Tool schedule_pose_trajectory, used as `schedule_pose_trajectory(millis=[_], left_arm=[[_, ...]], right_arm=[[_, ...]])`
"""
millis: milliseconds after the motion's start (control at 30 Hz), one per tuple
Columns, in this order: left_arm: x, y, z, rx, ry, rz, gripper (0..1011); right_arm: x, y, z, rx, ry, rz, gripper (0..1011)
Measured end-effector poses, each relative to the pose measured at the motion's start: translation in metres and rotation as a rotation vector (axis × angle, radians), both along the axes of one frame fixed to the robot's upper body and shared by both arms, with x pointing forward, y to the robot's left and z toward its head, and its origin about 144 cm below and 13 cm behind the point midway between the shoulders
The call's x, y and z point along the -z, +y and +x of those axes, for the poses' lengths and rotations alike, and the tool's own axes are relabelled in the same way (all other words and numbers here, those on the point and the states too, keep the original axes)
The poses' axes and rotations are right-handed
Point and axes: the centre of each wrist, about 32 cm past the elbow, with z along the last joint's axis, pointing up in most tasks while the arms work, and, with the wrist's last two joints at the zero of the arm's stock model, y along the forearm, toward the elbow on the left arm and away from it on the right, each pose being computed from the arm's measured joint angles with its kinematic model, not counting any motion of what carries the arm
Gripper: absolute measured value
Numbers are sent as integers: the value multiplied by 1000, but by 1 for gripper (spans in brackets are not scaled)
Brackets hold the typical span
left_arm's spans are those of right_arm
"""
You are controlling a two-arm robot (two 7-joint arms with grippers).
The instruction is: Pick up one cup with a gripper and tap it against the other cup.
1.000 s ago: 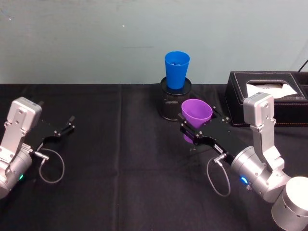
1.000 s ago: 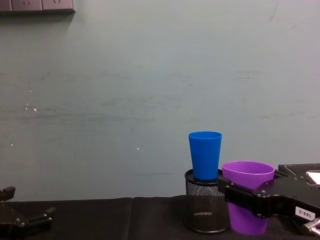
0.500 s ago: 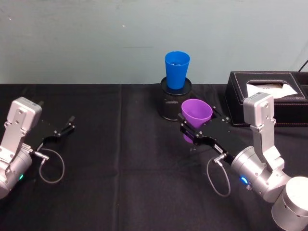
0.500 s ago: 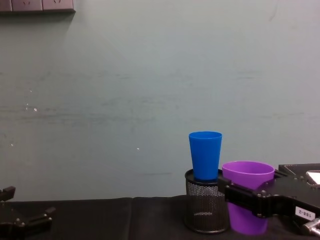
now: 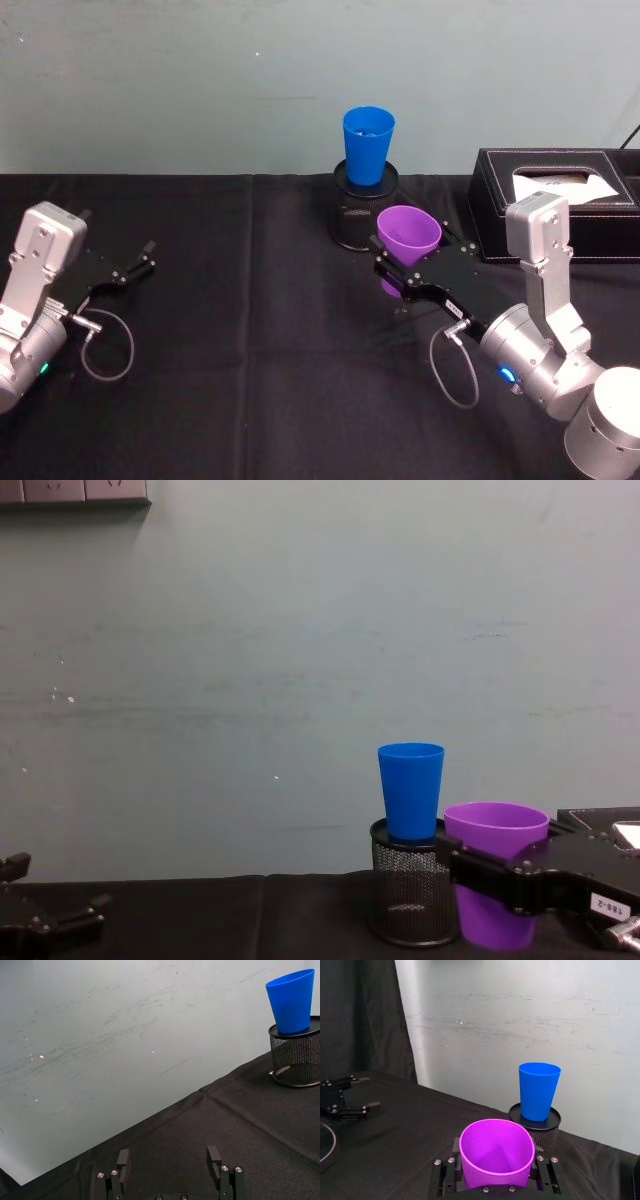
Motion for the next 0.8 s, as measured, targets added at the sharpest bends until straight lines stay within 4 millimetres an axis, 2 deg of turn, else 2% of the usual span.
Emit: schedule_pose_trajectory(millis=[800], left_arm=[[0,0,0,0,0,0,1000]], right_arm=[[0,0,0,0,0,0,724]])
